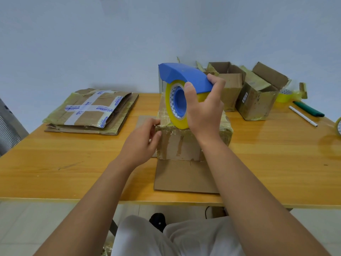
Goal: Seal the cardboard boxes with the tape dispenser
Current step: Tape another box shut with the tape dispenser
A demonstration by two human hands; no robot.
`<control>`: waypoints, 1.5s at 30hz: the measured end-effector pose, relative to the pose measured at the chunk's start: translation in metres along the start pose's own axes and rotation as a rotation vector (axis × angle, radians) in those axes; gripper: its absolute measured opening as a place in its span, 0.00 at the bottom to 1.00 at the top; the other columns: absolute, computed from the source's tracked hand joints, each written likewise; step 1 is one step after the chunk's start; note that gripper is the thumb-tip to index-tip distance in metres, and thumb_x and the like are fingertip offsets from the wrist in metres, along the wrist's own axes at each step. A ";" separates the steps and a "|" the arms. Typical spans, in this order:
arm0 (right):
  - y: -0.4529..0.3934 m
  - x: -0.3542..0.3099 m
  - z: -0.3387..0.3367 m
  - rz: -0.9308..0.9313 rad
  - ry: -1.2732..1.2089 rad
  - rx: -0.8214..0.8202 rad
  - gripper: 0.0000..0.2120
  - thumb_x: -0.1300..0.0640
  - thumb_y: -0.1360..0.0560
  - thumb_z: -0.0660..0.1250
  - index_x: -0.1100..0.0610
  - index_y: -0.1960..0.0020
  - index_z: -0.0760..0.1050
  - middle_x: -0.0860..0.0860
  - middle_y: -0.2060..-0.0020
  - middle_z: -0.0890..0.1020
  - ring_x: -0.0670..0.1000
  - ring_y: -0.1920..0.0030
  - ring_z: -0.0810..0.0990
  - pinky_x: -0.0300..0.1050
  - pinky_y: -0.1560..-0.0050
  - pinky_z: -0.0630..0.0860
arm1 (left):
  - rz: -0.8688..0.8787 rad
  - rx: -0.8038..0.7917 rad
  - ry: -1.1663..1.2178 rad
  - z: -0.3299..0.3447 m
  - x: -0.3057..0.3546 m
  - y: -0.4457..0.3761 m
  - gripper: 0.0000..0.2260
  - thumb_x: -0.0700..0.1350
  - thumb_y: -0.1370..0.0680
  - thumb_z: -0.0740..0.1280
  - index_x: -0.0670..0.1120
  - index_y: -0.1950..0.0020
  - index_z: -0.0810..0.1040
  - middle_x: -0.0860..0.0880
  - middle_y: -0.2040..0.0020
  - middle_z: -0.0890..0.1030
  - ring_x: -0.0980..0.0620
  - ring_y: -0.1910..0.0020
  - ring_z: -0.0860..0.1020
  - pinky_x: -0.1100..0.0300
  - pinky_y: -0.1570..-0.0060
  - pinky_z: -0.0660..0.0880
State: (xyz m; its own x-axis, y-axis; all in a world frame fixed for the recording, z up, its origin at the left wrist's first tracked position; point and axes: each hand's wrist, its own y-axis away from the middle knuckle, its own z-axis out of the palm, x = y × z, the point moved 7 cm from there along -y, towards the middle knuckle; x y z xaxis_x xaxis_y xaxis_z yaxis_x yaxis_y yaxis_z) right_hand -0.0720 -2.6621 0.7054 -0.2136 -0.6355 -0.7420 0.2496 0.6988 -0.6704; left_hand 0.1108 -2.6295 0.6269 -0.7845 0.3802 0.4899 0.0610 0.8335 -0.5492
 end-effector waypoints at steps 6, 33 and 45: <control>-0.001 0.000 0.000 -0.007 0.004 0.009 0.23 0.48 0.23 0.67 0.59 0.35 0.66 0.40 0.58 0.75 0.36 0.62 0.77 0.29 0.68 0.70 | 0.001 0.036 -0.017 0.003 0.002 0.003 0.13 0.43 0.18 0.63 0.46 0.33 0.72 0.57 0.55 0.75 0.57 0.59 0.74 0.64 0.62 0.67; -0.012 -0.008 -0.067 0.009 -0.081 0.111 0.24 0.44 0.29 0.68 0.54 0.38 0.70 0.37 0.50 0.75 0.31 0.51 0.75 0.25 0.57 0.70 | -0.121 0.020 -0.596 -0.004 0.059 -0.020 0.25 0.62 0.22 0.56 0.47 0.35 0.75 0.46 0.31 0.70 0.45 0.31 0.64 0.49 0.35 0.65; -0.026 0.005 -0.162 0.039 0.027 0.287 0.22 0.40 0.30 0.68 0.47 0.40 0.69 0.48 0.44 0.77 0.49 0.43 0.77 0.36 0.48 0.74 | -0.296 -0.258 -0.610 0.092 0.112 -0.061 0.51 0.82 0.35 0.44 0.46 0.27 0.65 0.41 0.30 0.72 0.36 0.31 0.68 0.37 0.32 0.63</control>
State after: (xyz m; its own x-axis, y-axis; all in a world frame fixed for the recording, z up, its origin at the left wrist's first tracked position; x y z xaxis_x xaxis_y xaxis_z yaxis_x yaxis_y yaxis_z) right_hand -0.2320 -2.6299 0.7177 -0.2229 -0.5978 -0.7700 0.5147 0.5986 -0.6138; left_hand -0.0379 -2.6750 0.6528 -0.9907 -0.1045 0.0873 -0.1226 0.9636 -0.2377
